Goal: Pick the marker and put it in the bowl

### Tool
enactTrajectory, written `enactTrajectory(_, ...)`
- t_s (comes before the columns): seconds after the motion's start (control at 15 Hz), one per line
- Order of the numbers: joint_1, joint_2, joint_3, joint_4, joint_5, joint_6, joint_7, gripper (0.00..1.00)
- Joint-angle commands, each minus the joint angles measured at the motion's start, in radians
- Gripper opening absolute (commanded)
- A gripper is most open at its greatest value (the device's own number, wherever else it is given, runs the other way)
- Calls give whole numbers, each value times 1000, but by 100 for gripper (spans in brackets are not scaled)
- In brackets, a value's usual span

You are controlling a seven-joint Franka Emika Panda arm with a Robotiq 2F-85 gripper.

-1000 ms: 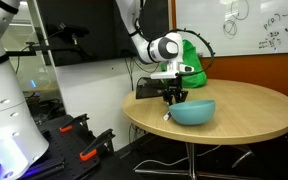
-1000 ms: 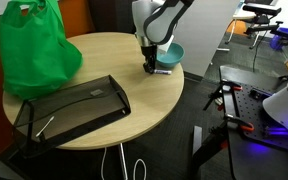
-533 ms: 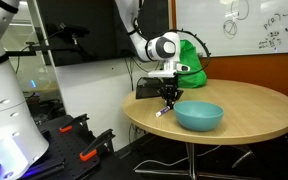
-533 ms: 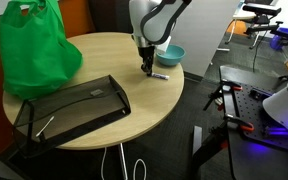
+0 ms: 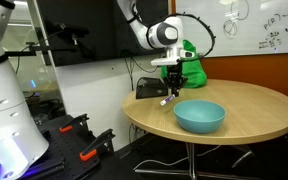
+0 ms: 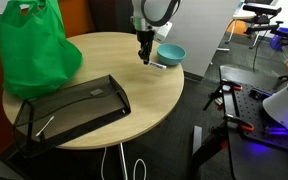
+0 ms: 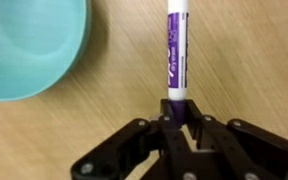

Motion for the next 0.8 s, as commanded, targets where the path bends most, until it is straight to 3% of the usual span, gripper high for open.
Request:
enactTrajectory(0.0,-53,-99,-3,-72,61,-12,-66,5)
enactTrajectory(0.27,-111,-145,-44,-100,102,-34,-93,5)
enactTrajectory(0.73,-94,-138,-161,-146,49,116,35,5)
